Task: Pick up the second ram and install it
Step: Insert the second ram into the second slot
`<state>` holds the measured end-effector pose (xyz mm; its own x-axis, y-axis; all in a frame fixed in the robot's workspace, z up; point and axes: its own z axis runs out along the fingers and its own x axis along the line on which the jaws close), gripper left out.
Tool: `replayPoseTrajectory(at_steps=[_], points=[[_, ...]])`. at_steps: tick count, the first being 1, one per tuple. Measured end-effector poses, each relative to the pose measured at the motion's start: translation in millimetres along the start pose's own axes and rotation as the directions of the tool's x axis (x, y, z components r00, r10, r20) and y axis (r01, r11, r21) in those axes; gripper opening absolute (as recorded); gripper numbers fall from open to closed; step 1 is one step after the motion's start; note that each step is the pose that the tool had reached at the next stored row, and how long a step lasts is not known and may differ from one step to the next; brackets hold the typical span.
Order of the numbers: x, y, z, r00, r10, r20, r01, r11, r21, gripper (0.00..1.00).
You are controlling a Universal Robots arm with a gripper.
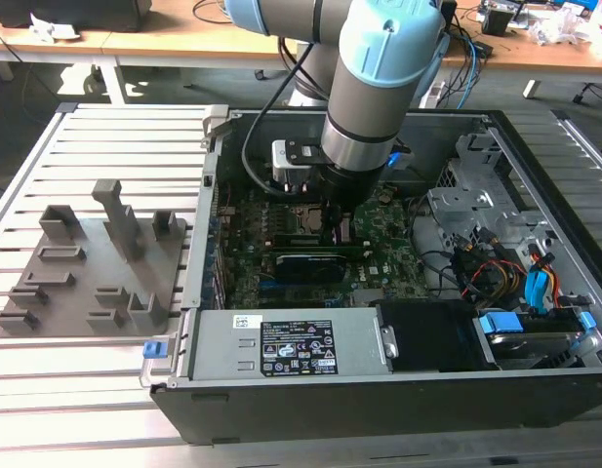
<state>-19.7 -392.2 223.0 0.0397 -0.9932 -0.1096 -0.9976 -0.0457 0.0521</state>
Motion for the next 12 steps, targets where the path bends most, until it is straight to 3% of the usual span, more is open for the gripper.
replayPoseTrajectory(at_steps=[4, 6, 12], points=[[-1.2, -0.1, 0.2, 1.0, 0.0, -0.0002, 0.0, 1.0, 0.0, 0.14], [-1.2, -0.2, 0.5, 1.0, 0.0, -0.0058, 0.0, 1.0, -0.0002, 0.14], [-0.8, -0.3, 3.9, 1.0, 0.0, -0.0089, 0.0, 1.0, -0.0006, 0.14]])
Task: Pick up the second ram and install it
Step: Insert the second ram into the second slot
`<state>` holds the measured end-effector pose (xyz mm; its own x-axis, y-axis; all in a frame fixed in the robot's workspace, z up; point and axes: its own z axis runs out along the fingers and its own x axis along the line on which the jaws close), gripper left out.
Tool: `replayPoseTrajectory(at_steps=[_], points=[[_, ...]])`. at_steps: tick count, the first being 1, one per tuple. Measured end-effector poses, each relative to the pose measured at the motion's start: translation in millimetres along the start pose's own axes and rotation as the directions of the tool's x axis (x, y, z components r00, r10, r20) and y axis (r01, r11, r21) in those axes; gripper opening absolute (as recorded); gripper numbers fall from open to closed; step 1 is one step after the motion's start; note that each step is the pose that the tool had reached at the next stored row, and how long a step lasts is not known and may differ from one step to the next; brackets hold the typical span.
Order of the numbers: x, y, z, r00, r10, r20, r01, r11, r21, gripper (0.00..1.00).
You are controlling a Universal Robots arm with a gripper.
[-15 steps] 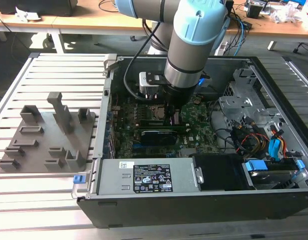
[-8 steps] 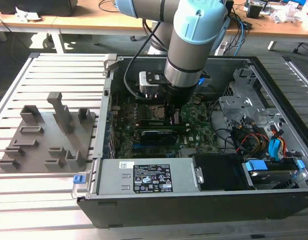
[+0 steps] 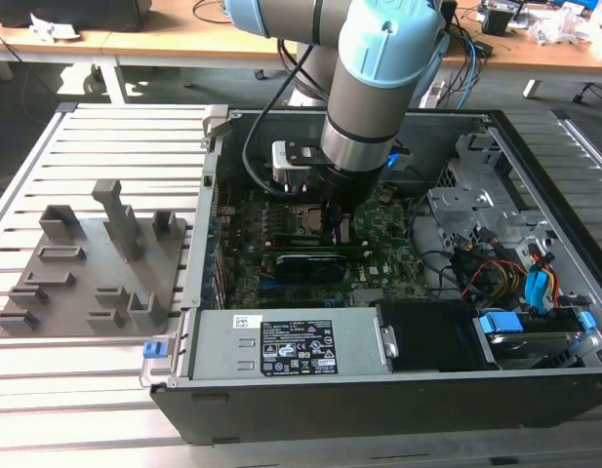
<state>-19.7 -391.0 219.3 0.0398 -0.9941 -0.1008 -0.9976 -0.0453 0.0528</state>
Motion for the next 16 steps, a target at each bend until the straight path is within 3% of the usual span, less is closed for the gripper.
replayPoseTrajectory(at_steps=[3, 4, 6, 16], points=[[-0.1, 0.0, 0.0, 1.0, 0.0, 0.0003, 0.0, 1.0, 0.0001, 0.14], [-0.5, 0.1, -3.9, 1.0, 0.0, -0.0045, 0.0, 1.0, 0.0, 0.14], [-0.6, 0.2, -4.4, 0.9999, 0.0, -0.013, 0.0, 1.0, -0.0004, 0.14], [-4.6, -0.1, -3.9, 0.9999, 0.0, -0.0136, 0.0, 1.0, -0.0017, 0.14]])
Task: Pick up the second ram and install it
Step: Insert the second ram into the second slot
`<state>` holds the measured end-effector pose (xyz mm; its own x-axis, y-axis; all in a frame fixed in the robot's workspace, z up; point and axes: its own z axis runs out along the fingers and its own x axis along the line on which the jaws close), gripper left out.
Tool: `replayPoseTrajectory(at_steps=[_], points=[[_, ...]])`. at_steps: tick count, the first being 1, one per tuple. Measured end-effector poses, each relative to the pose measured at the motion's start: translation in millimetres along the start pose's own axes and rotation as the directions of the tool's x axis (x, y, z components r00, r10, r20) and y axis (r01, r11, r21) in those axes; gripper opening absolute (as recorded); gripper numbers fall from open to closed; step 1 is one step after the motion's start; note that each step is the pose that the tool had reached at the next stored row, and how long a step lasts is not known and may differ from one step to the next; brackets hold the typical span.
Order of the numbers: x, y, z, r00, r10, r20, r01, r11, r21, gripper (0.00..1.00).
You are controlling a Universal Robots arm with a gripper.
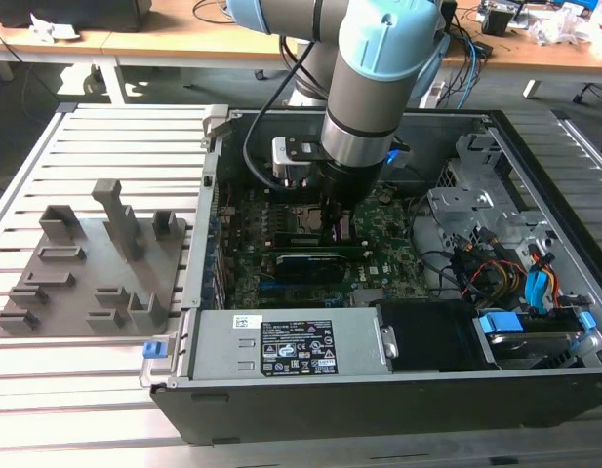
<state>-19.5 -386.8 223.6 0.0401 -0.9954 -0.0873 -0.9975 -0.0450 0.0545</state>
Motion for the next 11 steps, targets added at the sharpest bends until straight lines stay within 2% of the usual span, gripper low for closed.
replayPoseTrajectory(at_steps=[11], points=[[0.4, -0.2, 2.7, 1.0, 0.0, -0.0001, 0.0, 1.0, -0.0011, 0.14]])
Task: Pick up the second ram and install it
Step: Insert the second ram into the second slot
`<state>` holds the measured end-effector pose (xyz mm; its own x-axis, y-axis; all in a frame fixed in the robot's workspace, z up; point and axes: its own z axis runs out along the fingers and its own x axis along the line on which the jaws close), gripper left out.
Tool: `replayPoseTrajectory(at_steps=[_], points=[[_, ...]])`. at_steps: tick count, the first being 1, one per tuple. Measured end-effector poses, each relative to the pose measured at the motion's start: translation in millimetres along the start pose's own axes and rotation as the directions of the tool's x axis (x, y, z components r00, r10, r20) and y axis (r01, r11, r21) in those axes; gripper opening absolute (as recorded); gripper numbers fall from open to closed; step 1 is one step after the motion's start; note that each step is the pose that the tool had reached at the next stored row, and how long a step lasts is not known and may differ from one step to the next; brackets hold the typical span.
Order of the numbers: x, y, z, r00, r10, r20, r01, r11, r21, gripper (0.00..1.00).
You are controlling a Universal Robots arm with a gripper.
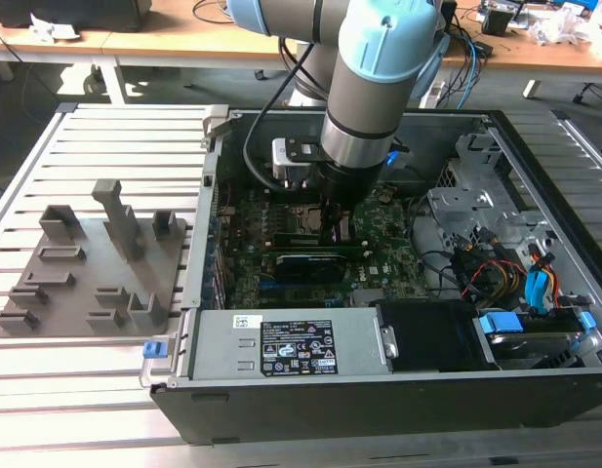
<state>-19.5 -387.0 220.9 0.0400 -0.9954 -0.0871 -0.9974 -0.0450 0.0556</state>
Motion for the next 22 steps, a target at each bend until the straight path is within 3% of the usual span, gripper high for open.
replayPoseTrajectory(at_steps=[22], points=[[0.1, -2.4, -0.1, 1.0, -0.004, -0.0007, 0.004, 1.0, -0.003, 0.14]])
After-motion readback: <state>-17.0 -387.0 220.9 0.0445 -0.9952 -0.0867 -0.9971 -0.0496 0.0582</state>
